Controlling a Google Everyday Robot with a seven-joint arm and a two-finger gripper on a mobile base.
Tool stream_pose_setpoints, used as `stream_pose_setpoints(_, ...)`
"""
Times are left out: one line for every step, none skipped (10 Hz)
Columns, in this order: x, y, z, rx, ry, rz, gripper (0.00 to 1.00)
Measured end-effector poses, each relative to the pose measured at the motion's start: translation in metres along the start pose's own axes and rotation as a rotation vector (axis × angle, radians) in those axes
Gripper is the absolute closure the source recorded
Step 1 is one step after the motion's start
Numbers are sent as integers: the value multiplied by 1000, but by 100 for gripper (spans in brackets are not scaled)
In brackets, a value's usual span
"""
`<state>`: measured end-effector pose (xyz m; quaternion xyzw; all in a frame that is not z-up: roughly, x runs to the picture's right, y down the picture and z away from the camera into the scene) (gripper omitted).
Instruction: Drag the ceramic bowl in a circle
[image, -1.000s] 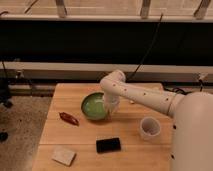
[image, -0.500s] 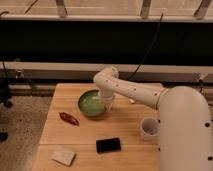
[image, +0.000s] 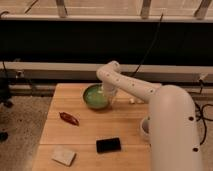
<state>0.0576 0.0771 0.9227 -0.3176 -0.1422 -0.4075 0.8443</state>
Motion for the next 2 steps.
stream_pose_setpoints(6, 6, 0, 0, -3, 29, 86)
stream_pose_setpoints(12, 15, 1, -4, -6, 57, 86)
